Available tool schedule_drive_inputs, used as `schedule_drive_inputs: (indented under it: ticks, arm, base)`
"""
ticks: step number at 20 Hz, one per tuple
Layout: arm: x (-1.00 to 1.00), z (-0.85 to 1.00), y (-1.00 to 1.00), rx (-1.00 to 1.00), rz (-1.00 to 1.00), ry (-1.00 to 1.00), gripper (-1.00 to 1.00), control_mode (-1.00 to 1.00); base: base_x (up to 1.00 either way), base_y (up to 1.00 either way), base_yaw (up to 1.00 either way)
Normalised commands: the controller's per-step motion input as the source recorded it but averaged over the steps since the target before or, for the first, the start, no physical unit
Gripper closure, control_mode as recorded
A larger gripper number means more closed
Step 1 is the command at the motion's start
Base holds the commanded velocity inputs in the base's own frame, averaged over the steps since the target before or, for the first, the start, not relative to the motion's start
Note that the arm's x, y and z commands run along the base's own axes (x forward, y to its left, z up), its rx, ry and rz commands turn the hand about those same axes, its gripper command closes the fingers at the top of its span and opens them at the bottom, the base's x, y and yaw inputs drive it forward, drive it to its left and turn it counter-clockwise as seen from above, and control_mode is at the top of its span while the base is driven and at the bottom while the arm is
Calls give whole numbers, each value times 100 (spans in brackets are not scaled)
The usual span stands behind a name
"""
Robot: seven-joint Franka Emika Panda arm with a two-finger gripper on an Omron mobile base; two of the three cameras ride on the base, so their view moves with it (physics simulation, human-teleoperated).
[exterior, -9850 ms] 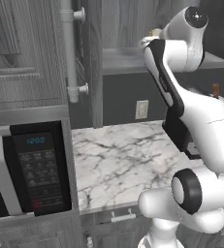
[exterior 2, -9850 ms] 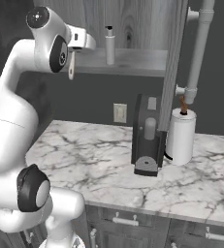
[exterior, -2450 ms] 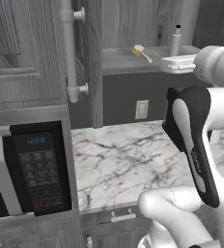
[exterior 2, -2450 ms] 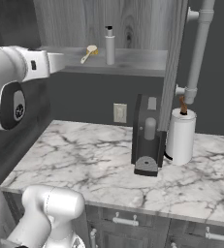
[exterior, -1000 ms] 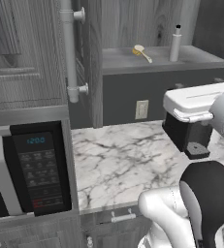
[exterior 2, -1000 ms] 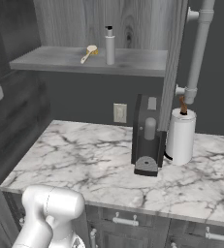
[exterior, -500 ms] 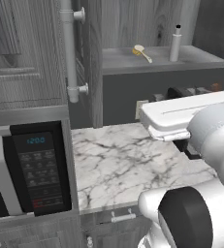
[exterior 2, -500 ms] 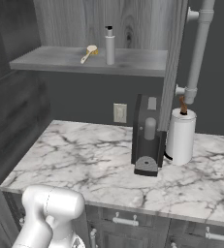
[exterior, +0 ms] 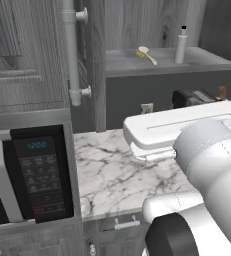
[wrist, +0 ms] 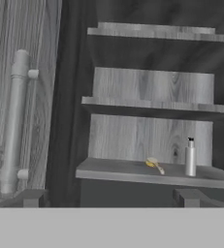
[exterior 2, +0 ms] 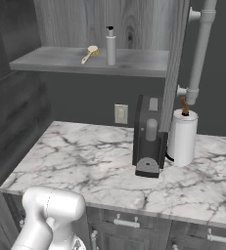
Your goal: Pick up the soap dispenser and dish brush from the sink, and place them back in the cabinet, and close the cabinet doors.
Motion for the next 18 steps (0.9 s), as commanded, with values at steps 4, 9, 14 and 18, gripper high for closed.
schedule_drive_inputs:
  ticks: [4, 9, 14, 18]
  arm:
    - [0, -2, 33, 0, 0, 0, -100, -100]
    - [0, -7, 29, 0, 0, 0, -100, -100]
    - [0, -11, 29, 0, 0, -1, -100, -100]
    - [0, -10, 32, 0, 0, -2, -100, -100]
  base:
    - [0, 0, 0]
    - [0, 0, 0]
    - [0, 0, 0]
    - [0, 0, 0]
